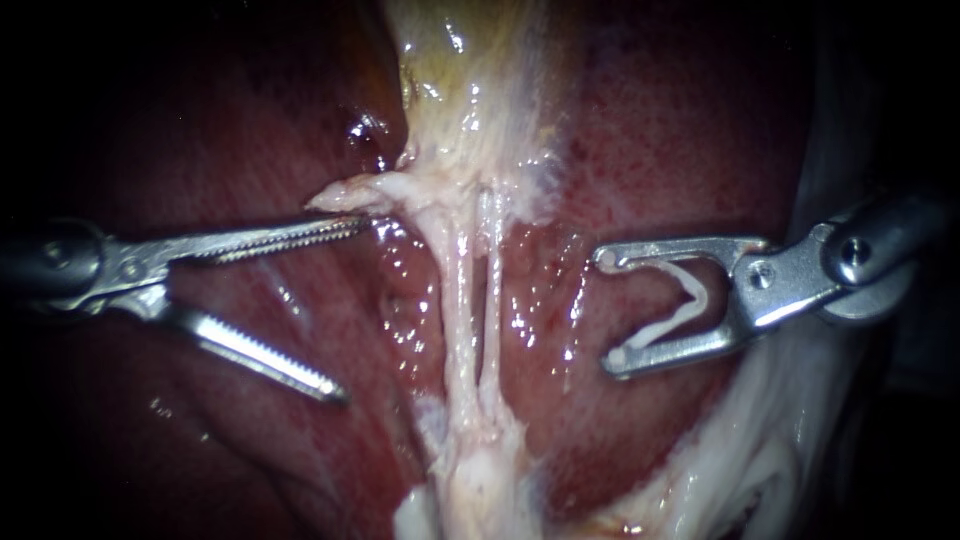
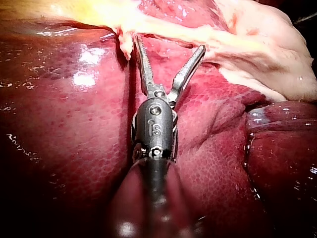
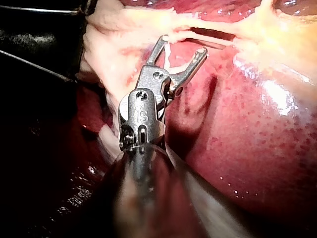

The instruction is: Grabbing gallbladder

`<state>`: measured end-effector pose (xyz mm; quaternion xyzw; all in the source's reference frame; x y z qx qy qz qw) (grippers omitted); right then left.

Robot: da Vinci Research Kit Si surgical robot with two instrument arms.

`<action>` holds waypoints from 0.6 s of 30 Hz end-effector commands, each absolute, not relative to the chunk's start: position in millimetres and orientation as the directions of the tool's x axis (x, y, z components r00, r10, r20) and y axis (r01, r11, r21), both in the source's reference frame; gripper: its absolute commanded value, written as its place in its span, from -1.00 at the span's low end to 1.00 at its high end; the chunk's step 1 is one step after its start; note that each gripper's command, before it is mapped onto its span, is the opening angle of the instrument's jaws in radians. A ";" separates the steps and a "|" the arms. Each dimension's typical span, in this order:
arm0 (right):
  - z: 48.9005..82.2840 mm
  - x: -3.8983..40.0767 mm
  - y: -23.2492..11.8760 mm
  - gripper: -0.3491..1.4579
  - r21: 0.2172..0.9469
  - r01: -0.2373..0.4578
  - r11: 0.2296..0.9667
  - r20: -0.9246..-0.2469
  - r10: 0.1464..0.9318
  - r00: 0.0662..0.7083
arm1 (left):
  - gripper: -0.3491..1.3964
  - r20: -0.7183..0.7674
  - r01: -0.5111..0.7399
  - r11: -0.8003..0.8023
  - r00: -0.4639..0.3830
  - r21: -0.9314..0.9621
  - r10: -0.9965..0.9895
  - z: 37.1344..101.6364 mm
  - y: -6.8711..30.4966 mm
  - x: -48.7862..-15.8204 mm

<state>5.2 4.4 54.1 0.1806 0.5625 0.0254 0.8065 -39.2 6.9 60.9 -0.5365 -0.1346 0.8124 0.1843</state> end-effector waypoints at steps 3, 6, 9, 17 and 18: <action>54.1 5.2 4.4 -0.07 0.320 0.162 0.934 -0.898 0.244 0.366 | 0.65 -0.821 -0.150 -0.894 -0.355 -0.422 0.447 60.3 7.5 -38.7; 54.1 5.2 4.4 -0.07 0.320 0.162 0.934 -0.898 0.244 0.366 | 0.62 -0.817 -0.176 -0.891 -0.354 -0.419 0.455 59.5 8.8 -38.2; 54.1 5.2 4.4 -0.07 0.320 0.162 0.934 -0.898 0.244 0.366 | 0.60 -0.813 -0.207 -0.887 -0.355 -0.413 0.461 59.4 10.2 -37.8; 54.1 5.2 4.4 -0.07 0.325 0.160 0.932 -0.896 0.249 0.367 | 0.54 -0.806 -0.244 -0.879 -0.355 -0.409 0.473 61.3 13.3 -37.7; 54.1 5.2 4.4 -0.07 0.325 0.160 0.932 -0.896 0.249 0.367 | 0.54 -0.806 -0.247 -0.879 -0.354 -0.409 0.474 61.6 13.7 -38.0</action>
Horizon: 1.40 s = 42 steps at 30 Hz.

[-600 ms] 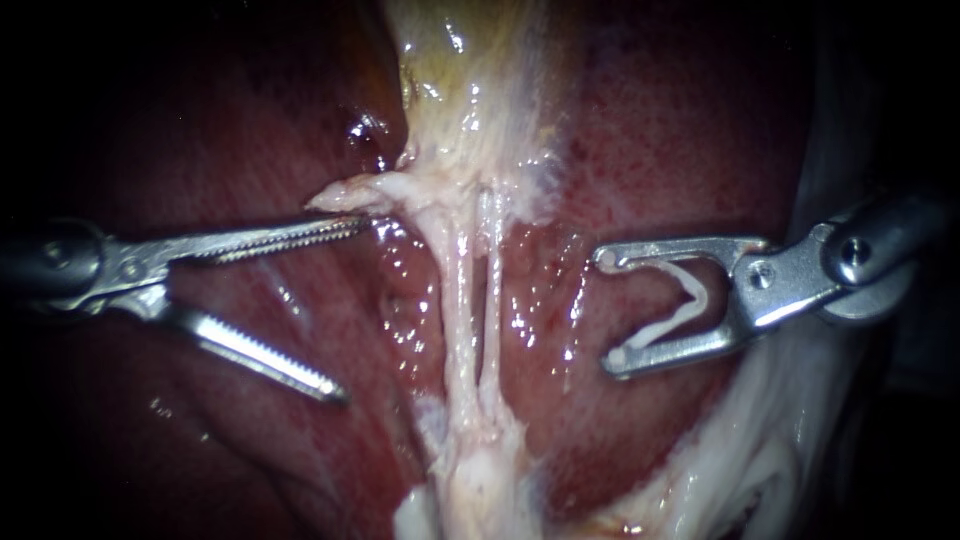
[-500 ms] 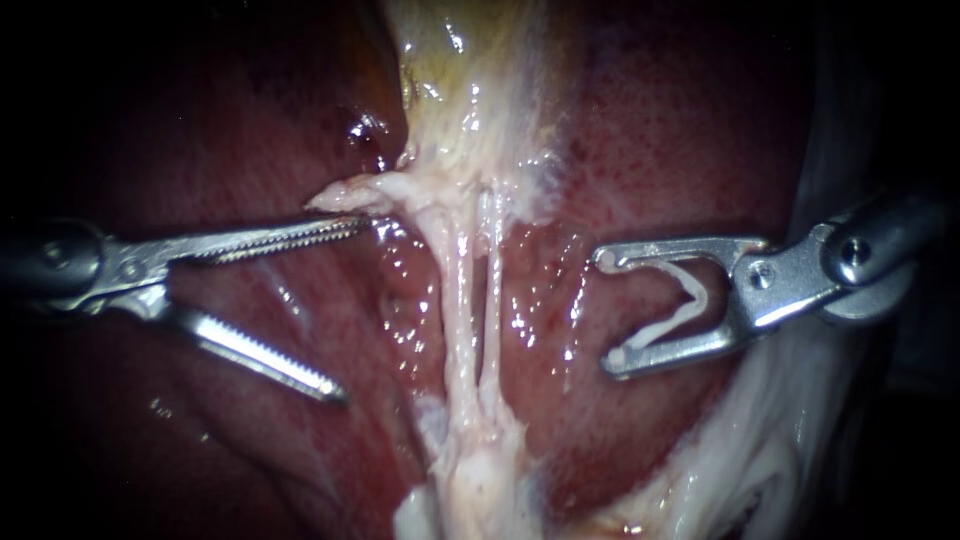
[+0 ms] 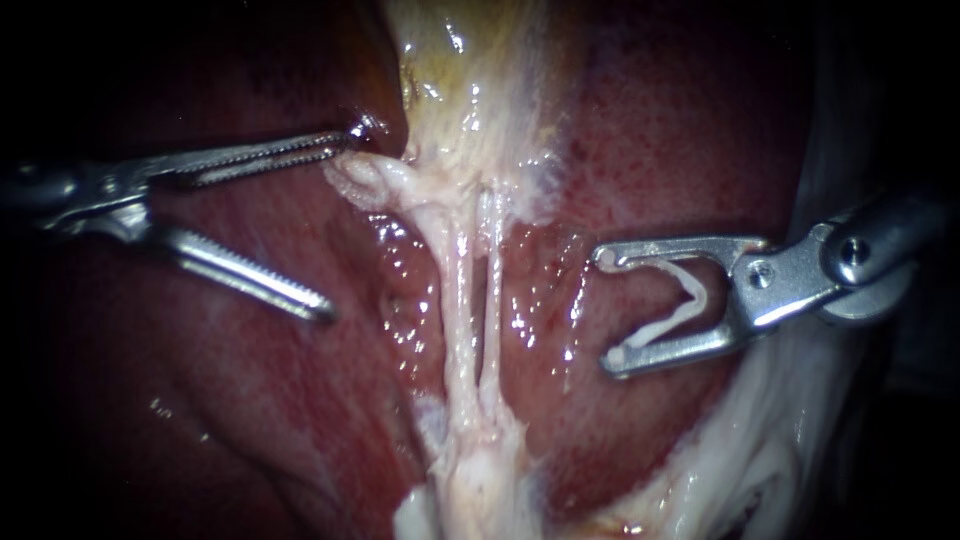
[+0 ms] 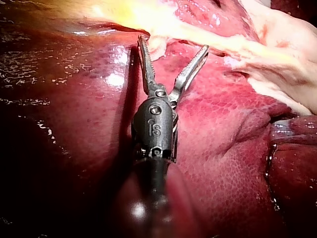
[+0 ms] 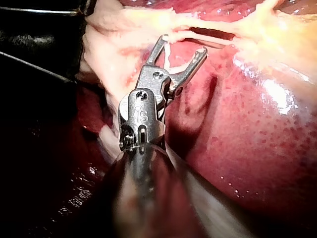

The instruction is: Grabbing gallbladder

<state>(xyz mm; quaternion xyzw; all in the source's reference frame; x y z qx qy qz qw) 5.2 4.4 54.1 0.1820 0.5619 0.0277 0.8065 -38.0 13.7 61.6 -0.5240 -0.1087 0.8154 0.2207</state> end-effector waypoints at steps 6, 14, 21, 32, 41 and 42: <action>54.1 5.2 4.4 -0.07 0.330 0.158 0.931 -0.894 0.255 0.368 | 0.54 -0.802 -0.256 -0.874 -0.353 -0.412 0.481 62.6 14.5 -39.1; 54.1 5.4 4.3 -0.07 0.335 0.155 0.929 -0.892 0.260 0.369 | 0.33 -0.800 -0.263 -0.875 -0.359 -0.407 0.480 63.8 14.7 -40.1; 54.0 5.4 4.3 -0.07 0.335 0.155 0.929 -0.892 0.260 0.369 | -0.02 -0.768 -0.279 -0.857 -0.383 -0.433 0.513 65.2 13.6 -39.7; 54.0 5.5 4.3 -0.07 0.335 0.155 0.929 -0.892 0.260 0.369 | -0.37 -0.745 -0.280 -0.848 -0.406 -0.451 0.530 64.9 13.2 -38.2; 54.0 5.5 4.3 -0.07 0.335 0.155 0.929 -0.892 0.260 0.369 | -1.00 -0.727 -0.296 -0.826 -0.394 -0.480 0.563 62.7 13.4 -38.2; 54.0 5.5 4.3 -0.07 0.335 0.155 0.929 -0.892 0.260 0.369 | -1.00 -0.726 -0.296 -0.826 -0.393 -0.480 0.564 62.5 13.4 -38.3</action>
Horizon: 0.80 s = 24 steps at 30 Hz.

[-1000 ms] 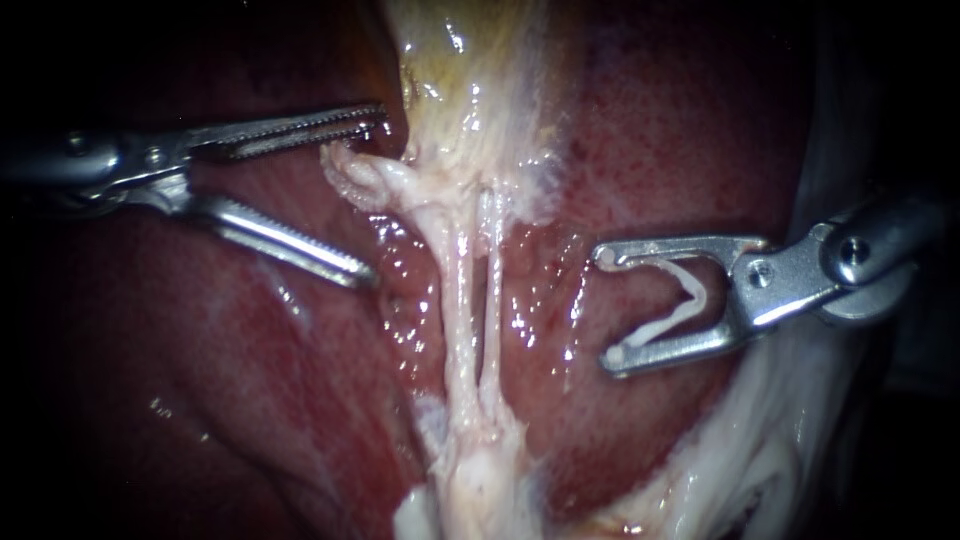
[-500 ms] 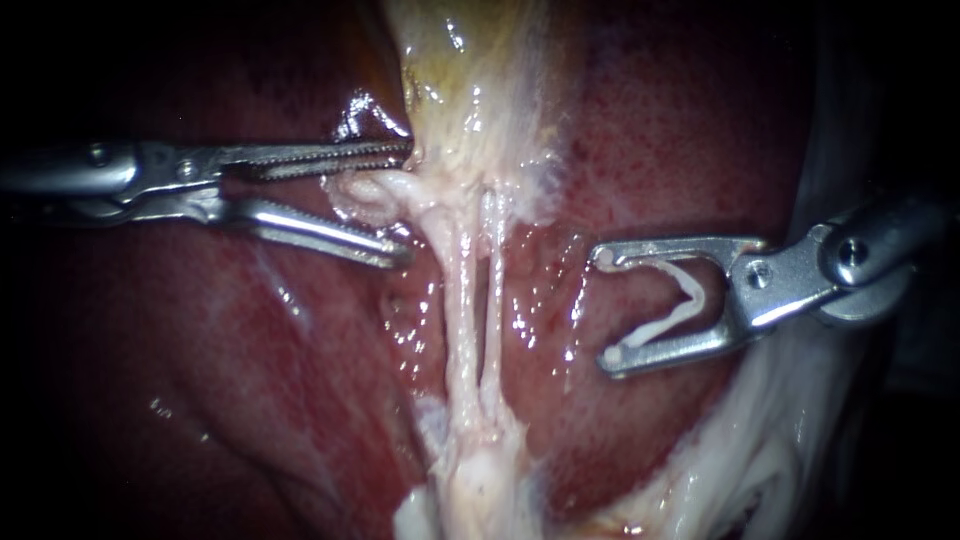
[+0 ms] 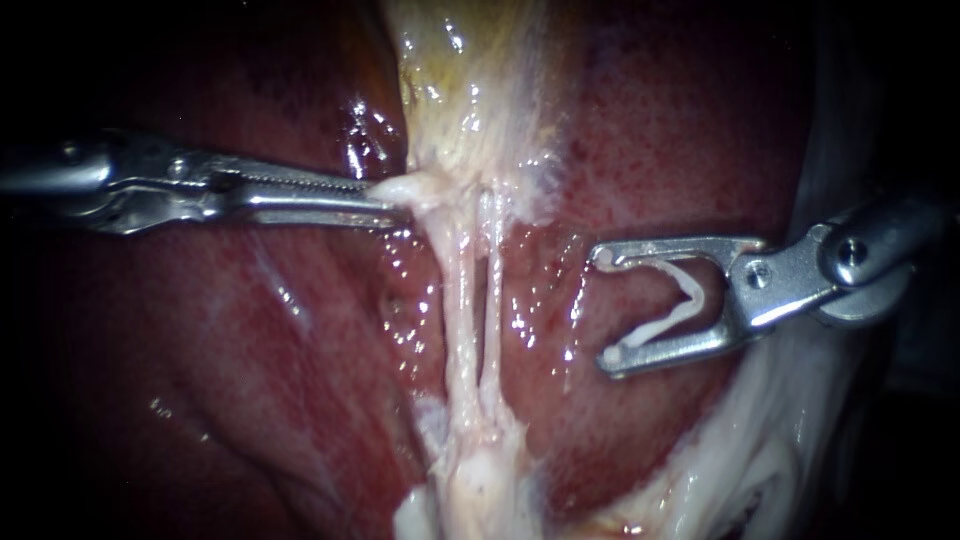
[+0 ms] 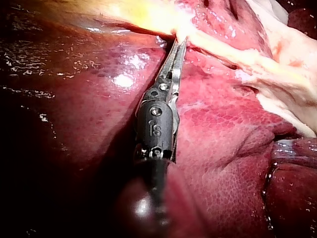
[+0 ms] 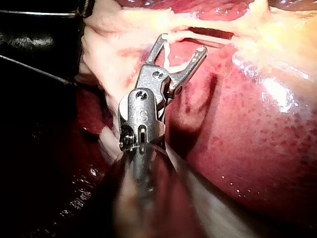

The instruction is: Grabbing gallbladder

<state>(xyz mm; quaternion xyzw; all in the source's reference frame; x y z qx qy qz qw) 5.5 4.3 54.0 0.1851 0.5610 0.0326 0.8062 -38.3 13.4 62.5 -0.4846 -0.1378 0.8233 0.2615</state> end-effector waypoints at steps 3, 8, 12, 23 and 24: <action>54.0 5.5 4.3 -0.07 0.335 0.155 0.929 -0.892 0.260 0.369 | -1.00 -0.723 -0.299 -0.821 -0.391 -0.486 0.570 62.1 13.4 -38.2; 54.0 5.5 4.3 -0.07 0.335 0.155 0.929 -0.892 0.260 0.369 | -1.00 -0.694 -0.309 -0.806 -0.411 -0.504 0.592 60.7 13.2 -37.9; 54.1 5.5 4.3 -0.07 0.335 0.155 0.929 -0.892 0.260 0.369 | -1.00 -0.678 -0.311 -0.794 -0.413 -0.522 0.608 58.5 13.5 -37.5; 54.1 5.4 4.3 -0.07 0.335 0.155 0.929 -0.892 0.260 0.369 | -1.00 -0.690 -0.323 -0.786 -0.377 -0.528 0.618 52.5 17.9 -35.2; 54.1 5.4 4.3 -0.07 0.335 0.155 0.929 -0.892 0.260 0.369 | -1.00 -0.689 -0.324 -0.785 -0.377 -0.528 0.619 52.5 17.9 -35.1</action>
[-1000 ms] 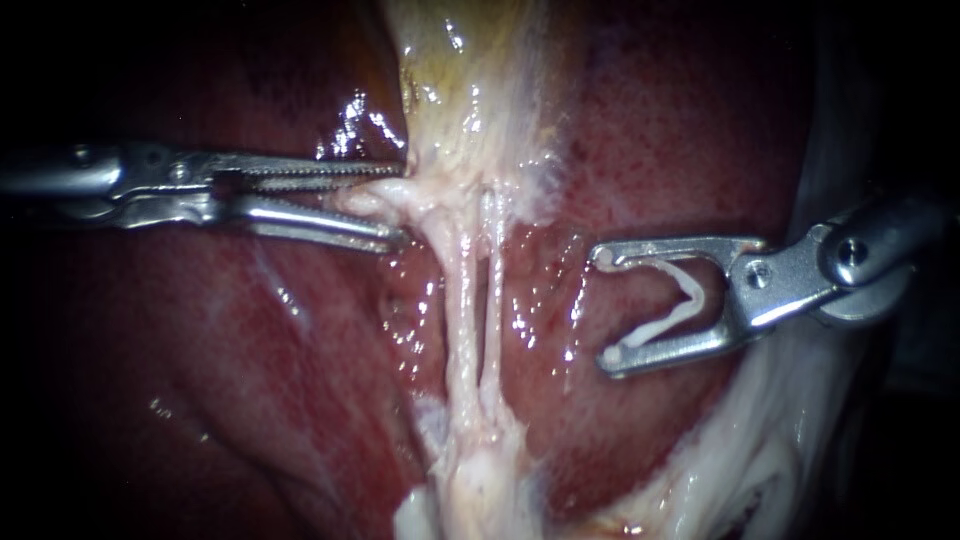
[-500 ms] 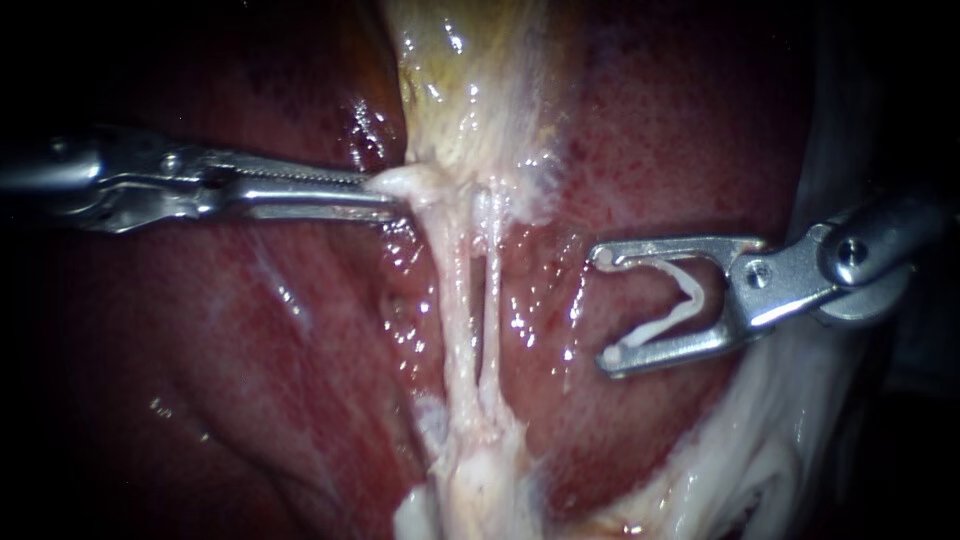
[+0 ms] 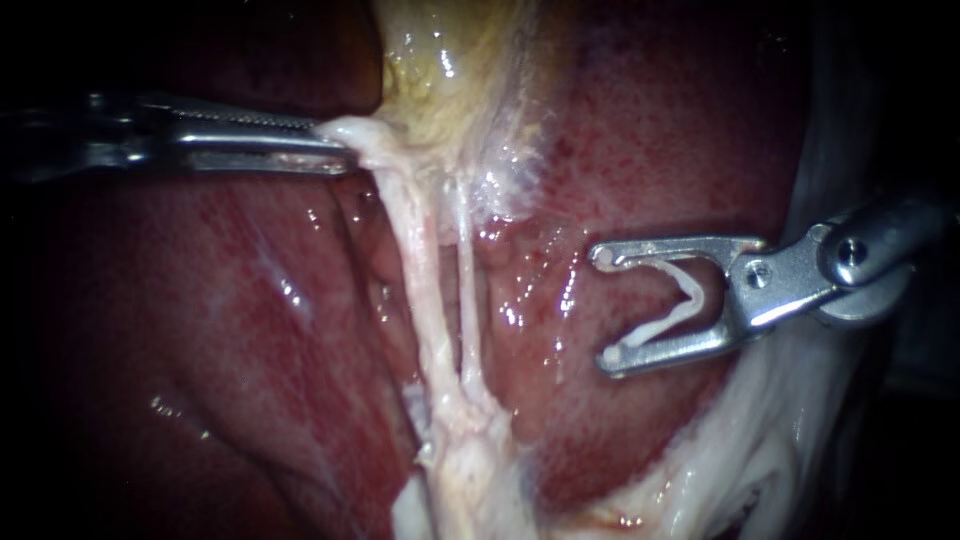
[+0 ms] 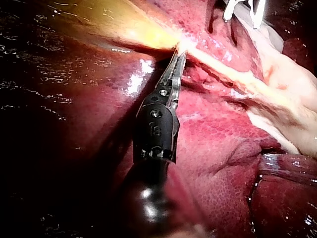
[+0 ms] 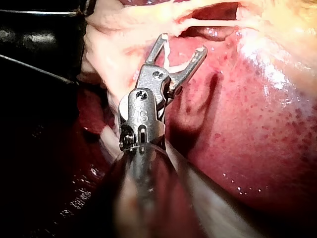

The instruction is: Grabbing gallbladder

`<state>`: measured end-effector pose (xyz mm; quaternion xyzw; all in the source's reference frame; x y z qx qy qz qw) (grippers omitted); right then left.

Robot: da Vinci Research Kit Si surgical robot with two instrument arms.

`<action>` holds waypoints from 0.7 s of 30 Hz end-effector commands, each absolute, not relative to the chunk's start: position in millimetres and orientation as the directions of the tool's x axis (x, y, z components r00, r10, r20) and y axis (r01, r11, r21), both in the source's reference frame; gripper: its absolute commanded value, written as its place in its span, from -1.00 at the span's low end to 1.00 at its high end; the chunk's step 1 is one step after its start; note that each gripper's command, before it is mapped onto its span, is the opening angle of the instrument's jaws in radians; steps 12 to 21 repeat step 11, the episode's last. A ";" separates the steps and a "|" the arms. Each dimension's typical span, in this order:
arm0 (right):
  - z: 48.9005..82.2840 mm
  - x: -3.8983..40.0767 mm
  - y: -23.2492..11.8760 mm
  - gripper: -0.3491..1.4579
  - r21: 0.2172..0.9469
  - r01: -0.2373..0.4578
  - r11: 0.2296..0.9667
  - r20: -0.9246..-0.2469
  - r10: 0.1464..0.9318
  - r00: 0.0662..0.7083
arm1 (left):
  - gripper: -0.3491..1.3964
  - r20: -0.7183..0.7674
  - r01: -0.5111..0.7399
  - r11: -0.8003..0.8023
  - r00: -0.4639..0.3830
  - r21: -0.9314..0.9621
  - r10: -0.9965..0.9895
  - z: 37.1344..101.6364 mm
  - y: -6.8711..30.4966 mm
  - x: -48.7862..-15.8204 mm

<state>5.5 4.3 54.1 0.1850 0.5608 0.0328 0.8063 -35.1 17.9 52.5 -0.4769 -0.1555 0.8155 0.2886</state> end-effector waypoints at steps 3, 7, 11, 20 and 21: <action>54.1 5.4 4.3 -0.07 0.335 0.155 0.929 -0.892 0.260 0.369 | -1.00 -0.689 -0.327 -0.785 -0.376 -0.526 0.619 52.7 17.8 -35.2; 54.1 5.4 4.3 -0.07 0.335 0.155 0.929 -0.892 0.260 0.369 | -1.00 -0.689 -0.328 -0.785 -0.376 -0.526 0.619 52.7 17.8 -35.2; 54.1 5.4 4.3 -0.07 0.335 0.155 0.929 -0.892 0.260 0.369 | -1.00 -0.689 -0.329 -0.785 -0.376 -0.525 0.619 52.8 17.7 -35.2; 54.1 5.4 4.3 -0.07 0.335 0.155 0.929 -0.892 0.260 0.369 | -1.00 -0.689 -0.329 -0.785 -0.376 -0.525 0.619 52.8 17.7 -35.2; 54.1 5.4 4.3 -0.07 0.335 0.155 0.929 -0.892 0.260 0.369 | -1.00 -0.689 -0.329 -0.785 -0.376 -0.525 0.619 52.8 17.7 -35.2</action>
